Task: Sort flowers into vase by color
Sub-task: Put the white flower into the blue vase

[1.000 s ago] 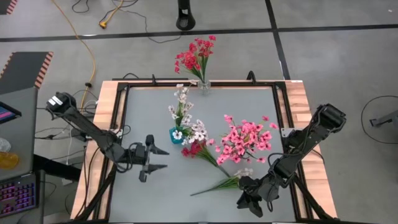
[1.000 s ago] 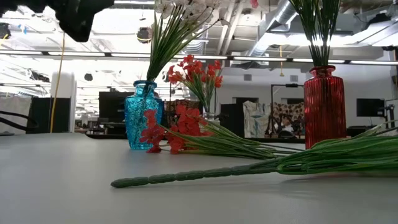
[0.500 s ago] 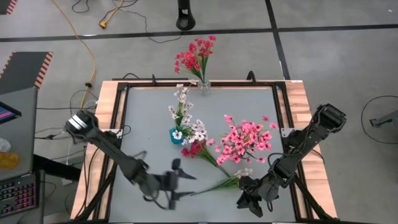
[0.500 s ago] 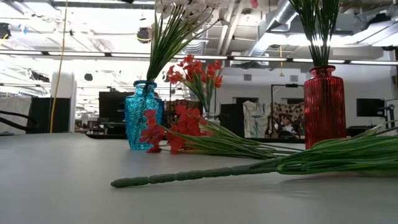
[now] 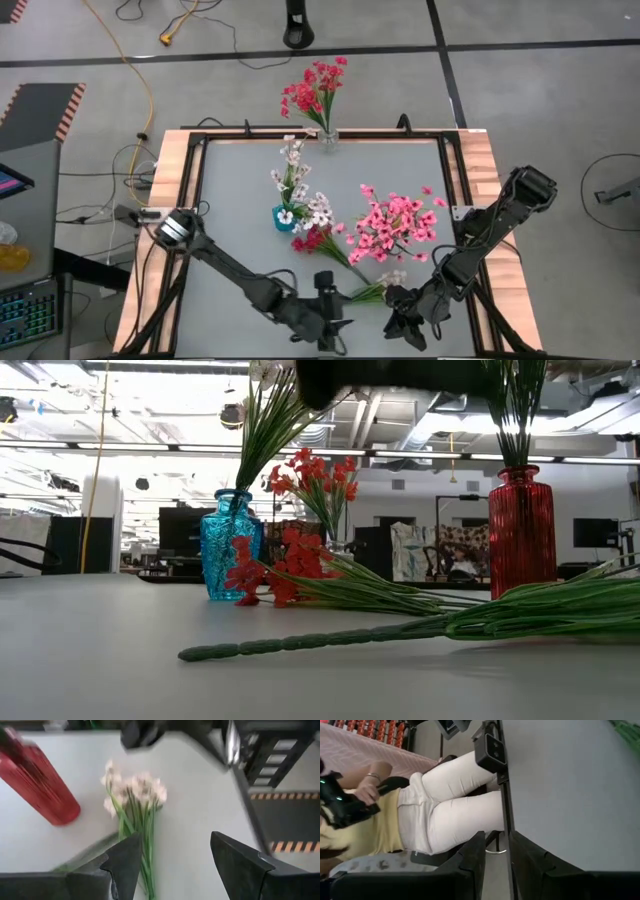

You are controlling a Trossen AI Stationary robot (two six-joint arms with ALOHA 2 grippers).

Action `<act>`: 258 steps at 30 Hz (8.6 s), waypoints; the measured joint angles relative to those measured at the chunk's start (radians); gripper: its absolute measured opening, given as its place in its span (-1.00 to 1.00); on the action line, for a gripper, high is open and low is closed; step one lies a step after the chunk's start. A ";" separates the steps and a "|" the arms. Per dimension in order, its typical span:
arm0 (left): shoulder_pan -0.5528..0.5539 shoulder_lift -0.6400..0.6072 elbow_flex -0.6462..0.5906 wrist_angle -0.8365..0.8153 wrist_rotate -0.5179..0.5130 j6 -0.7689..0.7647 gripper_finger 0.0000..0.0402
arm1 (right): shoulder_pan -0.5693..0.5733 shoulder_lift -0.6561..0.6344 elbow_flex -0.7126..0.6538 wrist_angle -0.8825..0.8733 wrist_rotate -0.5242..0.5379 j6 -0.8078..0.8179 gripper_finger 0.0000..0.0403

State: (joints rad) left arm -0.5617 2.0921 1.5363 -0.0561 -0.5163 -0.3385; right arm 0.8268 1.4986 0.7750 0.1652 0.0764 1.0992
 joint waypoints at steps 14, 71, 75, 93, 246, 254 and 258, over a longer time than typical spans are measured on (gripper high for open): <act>0.104 0.169 0.134 -0.151 0.126 -0.107 0.12 | 0.010 -0.001 0.000 0.003 -0.005 0.000 -0.42; 0.103 0.185 0.158 -0.254 0.160 -0.163 -0.98 | 0.009 -0.002 0.000 -0.007 0.005 -0.008 -0.42; 0.053 0.143 0.158 -0.335 0.103 -0.171 -0.99 | 0.008 -0.002 0.000 -0.007 0.005 -0.008 -0.42; -0.220 -0.024 0.158 -0.585 -0.364 -0.339 -1.00 | 0.007 -0.002 0.000 -0.008 0.119 -0.012 -0.42; 0.237 -1.092 -1.219 0.786 -0.332 0.289 -0.38 | -0.031 -0.002 0.000 0.306 0.475 -0.452 -0.42; 0.237 -1.092 -1.219 0.643 -0.303 0.220 0.00 | -0.031 -0.002 0.000 0.306 0.474 -0.452 -0.42; 0.231 -1.096 -1.219 0.576 -0.245 0.214 0.03 | -0.031 -0.002 0.000 0.306 0.474 -0.452 -0.42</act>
State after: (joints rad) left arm -0.3309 0.9962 0.3168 0.5203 -0.7614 -0.1248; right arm 0.7959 1.4971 0.7746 0.4712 0.5500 0.6472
